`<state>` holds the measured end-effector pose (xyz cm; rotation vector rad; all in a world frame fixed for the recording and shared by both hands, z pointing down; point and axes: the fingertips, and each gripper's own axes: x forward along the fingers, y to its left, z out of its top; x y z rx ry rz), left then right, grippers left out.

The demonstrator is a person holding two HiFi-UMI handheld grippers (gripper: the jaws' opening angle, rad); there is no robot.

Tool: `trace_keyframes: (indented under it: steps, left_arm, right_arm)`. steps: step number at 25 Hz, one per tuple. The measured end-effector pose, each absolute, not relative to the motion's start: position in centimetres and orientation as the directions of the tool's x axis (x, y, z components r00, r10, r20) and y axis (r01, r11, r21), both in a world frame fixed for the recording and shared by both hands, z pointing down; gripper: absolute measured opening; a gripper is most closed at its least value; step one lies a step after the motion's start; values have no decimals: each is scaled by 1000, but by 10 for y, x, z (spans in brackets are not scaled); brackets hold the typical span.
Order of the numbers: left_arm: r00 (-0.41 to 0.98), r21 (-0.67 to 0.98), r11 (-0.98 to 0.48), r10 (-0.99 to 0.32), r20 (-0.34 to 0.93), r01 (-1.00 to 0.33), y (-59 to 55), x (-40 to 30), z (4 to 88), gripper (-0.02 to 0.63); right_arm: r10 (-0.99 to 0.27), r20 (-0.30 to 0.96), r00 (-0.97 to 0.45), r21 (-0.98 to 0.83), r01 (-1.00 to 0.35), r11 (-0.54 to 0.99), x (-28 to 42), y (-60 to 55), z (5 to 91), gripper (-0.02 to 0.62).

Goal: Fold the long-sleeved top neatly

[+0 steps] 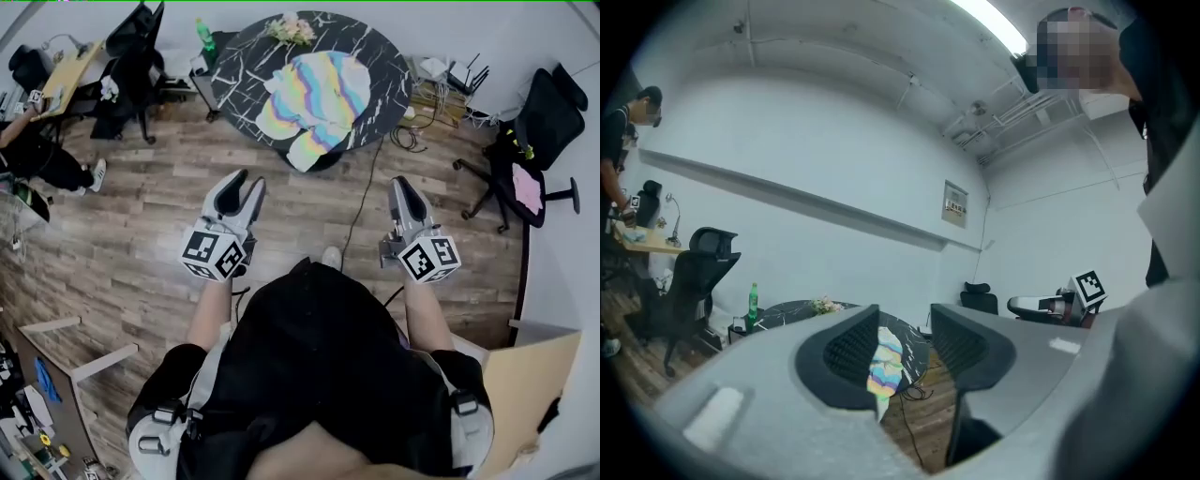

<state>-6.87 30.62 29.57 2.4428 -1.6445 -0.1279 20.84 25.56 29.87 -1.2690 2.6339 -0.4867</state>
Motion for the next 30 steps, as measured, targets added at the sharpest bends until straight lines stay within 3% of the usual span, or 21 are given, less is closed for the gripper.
trace_keyframes:
  steps: [1,2,8,11,13,30]
  left_arm:
    - [368,197,-355,-929,33,-914,298,-66,293,213]
    - [359,188,-348,-933,31,-919,291,-62,291,240]
    - [322,162,-312,-946,41,-936,257,-37,292,283]
    - [286,148,-276,-957,46,-950,244,-25,294,347]
    - [277,139,-268,-959,51,-953,235,-18,295,356]
    - [305,131,-292,-947,95,-947,177,0,311,362]
  right_arm:
    - [-786,-29,-618,-358,-727,585,212,248,297,56]
    - [-788,-38,-615,-355,-729,586,216,240,296,91]
    - [-772,-21,-635,-371,-712,596,230,202,307,241]
    - [-756,-15,-655,-362,-701,614,236,196,312,250]
    - [-752,-16,-659,-360,-697,619,242,190,315,252]
    - [-787,70,-613,-407,-738,538,277,128,349,250]
